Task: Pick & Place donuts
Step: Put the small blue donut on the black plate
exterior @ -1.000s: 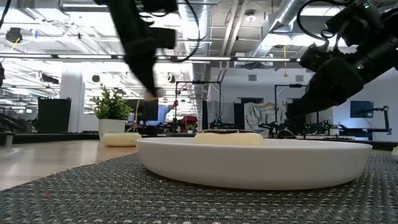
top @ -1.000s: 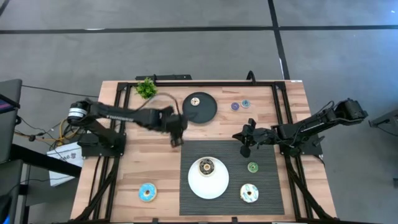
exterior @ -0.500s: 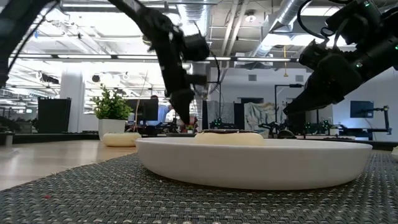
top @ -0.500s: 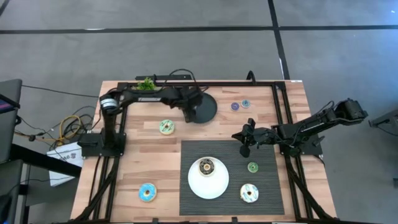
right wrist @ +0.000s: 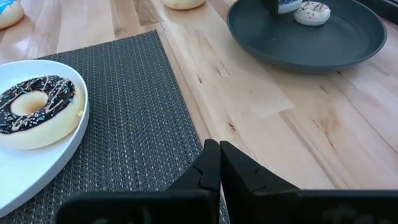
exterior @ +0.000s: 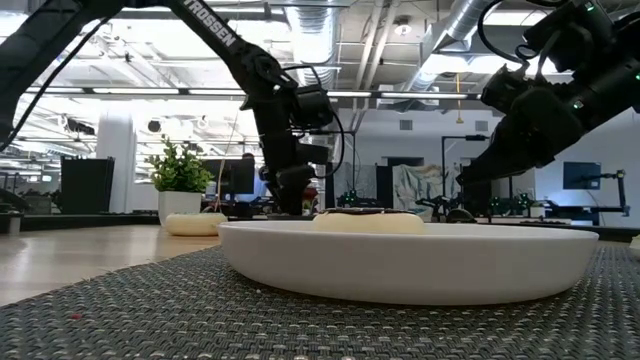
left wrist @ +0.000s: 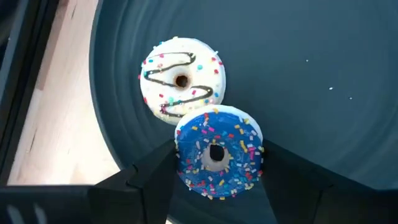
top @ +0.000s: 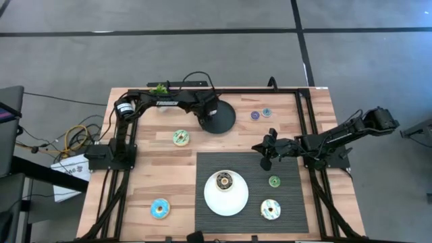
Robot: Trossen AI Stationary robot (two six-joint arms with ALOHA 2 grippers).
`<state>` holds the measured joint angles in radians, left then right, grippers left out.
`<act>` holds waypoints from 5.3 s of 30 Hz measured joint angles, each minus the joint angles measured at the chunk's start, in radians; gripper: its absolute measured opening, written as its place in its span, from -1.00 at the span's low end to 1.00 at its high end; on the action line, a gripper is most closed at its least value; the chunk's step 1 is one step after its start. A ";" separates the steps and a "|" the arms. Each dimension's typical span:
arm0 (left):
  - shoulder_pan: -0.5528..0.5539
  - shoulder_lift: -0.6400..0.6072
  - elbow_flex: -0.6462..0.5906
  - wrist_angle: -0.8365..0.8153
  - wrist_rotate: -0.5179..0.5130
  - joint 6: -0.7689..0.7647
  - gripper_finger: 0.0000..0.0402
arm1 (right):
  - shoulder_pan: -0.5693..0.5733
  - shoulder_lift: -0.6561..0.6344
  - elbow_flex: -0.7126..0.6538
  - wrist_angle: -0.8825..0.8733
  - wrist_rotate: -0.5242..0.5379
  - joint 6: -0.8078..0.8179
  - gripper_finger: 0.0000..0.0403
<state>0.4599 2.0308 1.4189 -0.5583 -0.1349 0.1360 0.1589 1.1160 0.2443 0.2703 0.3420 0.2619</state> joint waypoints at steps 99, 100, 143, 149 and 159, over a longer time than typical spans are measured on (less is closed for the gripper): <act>-0.450 -1.211 -1.130 0.644 -0.096 -0.263 0.62 | -0.845 0.269 0.688 -0.932 -0.212 0.189 -0.51; -0.450 -1.211 -1.130 0.644 -0.088 -0.260 0.62 | -0.868 0.299 0.688 -0.932 -0.229 0.182 -0.45; -0.450 -1.211 -1.130 0.623 -0.089 -0.227 0.62 | -0.898 0.623 0.688 -0.847 -0.212 0.184 -0.11; -0.450 -1.211 -1.130 0.623 -0.089 -0.227 0.62 | -0.894 0.625 0.714 -0.879 -0.217 0.183 -0.17; -0.450 -1.211 -1.130 0.623 -0.089 -0.228 0.62 | -0.780 0.625 0.933 -0.949 -0.222 0.169 -0.14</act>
<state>0.0101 0.8200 0.2893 0.0650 -0.2241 -0.0921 -0.6207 1.7406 1.1775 -0.6792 0.1204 0.4310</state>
